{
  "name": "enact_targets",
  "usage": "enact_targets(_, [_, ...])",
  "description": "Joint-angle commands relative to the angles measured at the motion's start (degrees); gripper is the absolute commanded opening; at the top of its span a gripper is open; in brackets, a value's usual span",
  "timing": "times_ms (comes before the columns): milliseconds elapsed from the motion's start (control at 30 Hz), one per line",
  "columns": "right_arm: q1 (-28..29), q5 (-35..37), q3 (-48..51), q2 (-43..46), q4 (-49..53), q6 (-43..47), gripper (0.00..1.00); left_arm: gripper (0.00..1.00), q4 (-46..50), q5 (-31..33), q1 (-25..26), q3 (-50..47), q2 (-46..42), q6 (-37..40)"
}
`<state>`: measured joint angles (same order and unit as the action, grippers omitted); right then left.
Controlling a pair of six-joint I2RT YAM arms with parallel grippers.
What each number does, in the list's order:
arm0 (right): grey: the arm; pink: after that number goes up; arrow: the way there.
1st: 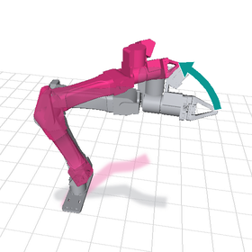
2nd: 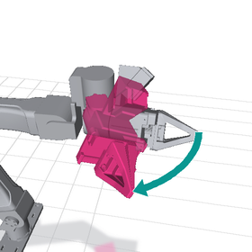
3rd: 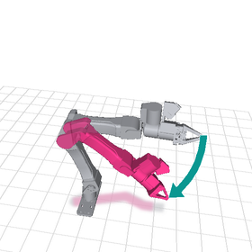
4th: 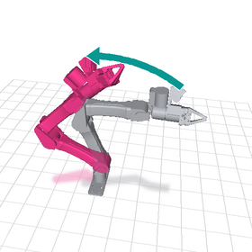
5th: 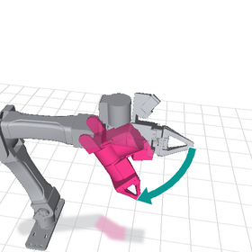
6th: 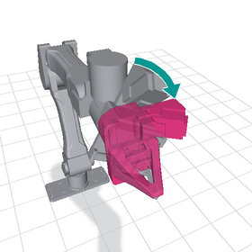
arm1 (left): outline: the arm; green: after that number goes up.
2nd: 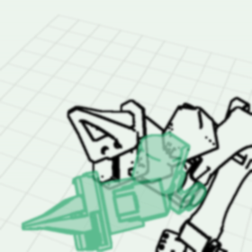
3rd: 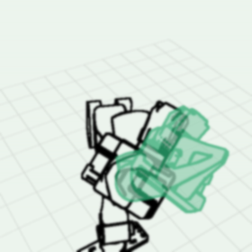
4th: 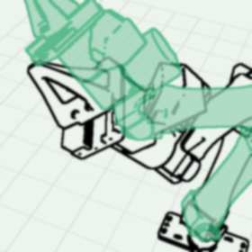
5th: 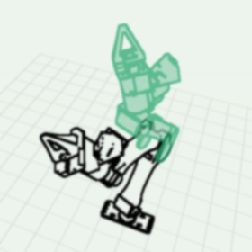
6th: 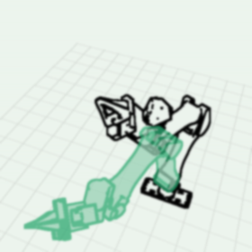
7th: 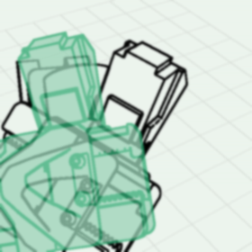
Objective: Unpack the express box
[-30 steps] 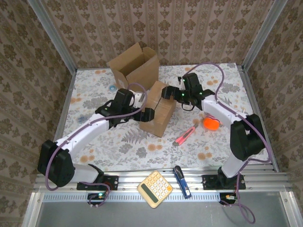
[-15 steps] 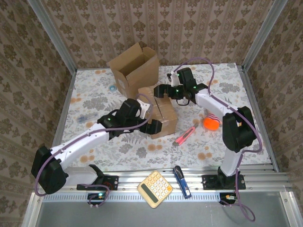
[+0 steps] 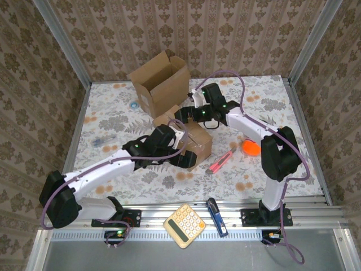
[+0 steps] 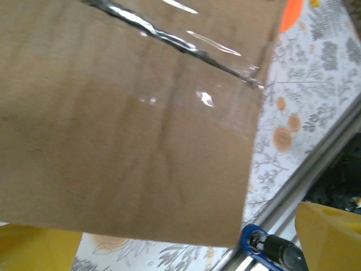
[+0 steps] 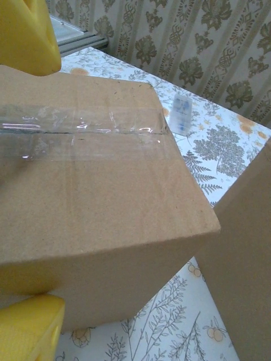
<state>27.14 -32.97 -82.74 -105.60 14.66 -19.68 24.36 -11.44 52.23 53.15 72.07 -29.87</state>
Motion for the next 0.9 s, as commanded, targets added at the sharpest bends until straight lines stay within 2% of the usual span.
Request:
enact_targets(0, [1.3,2.2,1.6,2.8,4.0,-2.0,1.0,0.99,5.7,6.6,-0.4,2.7,-2.4,1.9])
enact_targets(100, [1.4,6.0,3.0,4.6,5.0,-4.2,1.0,1.0,8.7,9.0,-1.6,2.8,-3.9,2.4])
enact_targets(233, [2.0,9.0,6.2,7.3,3.4,-7.6,1.0,1.0,10.0,8.9,-5.2,1.5,-6.6,2.8])
enact_targets(467, [3.2,11.0,8.9,8.1,-1.6,-12.2,1.0,1.0,6.0,3.3,-12.5,-1.9,-9.3,3.3])
enact_targets(667, [3.3,12.2,6.5,6.5,-0.7,-11.7,1.0,0.99,3.5,0.6,-12.9,-2.4,-9.5,2.6])
enact_targets(867, [3.2,20.3,4.2,9.4,3.3,-10.9,1.0,1.0,4.6,0.6,-12.9,-0.9,-11.6,3.2])
